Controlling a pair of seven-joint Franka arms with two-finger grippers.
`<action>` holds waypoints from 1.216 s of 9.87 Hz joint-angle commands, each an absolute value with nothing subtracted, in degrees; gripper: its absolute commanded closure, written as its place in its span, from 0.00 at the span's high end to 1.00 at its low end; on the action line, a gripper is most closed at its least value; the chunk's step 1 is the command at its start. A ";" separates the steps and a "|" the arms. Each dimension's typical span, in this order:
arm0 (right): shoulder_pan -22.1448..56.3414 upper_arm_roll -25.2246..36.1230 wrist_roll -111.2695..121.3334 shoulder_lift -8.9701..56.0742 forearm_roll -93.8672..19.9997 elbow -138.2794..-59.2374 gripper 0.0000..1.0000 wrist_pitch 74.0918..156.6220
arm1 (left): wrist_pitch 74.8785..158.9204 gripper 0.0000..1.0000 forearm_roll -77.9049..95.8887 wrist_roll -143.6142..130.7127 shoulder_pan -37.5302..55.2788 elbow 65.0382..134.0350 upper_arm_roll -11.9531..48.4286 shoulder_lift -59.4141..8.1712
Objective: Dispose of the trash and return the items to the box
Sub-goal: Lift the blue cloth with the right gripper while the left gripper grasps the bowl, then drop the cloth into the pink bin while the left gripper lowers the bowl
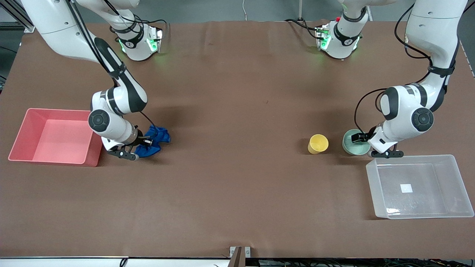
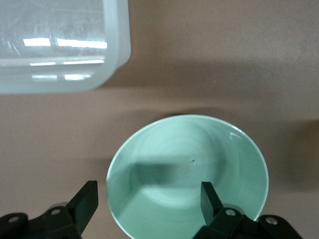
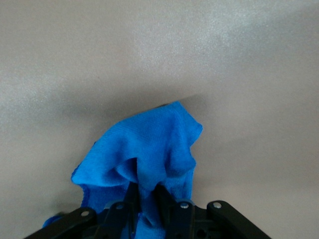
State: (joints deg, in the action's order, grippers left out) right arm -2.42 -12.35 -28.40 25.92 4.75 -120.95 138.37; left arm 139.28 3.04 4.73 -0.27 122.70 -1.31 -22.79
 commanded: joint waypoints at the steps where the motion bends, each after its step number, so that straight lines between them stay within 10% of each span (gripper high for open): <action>1: -2.72 -13.88 -30.50 24.35 5.27 -111.59 0.02 122.61 | 142.71 0.79 3.16 6.07 -0.53 121.99 -1.32 -26.53; 3: -2.99 -14.15 -30.15 24.08 5.27 -101.39 0.02 108.08 | 144.75 0.00 3.34 6.15 -0.61 121.91 -1.23 -27.34; 8: -7.64 -1.53 1.59 16.43 11.29 -100.72 0.02 102.03 | 144.05 0.00 3.34 6.42 -0.35 121.64 -1.23 -24.62; 12: -9.13 10.35 22.12 17.05 12.30 -114.30 0.03 130.43 | 130.94 0.00 3.25 6.76 -0.53 114.39 -0.79 -19.17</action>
State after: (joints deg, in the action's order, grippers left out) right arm -8.78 8.75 18.58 18.01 11.21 -108.09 122.52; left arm 137.59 3.04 5.19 -0.19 118.36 -0.95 -20.03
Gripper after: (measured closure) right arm 0.837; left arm 0.960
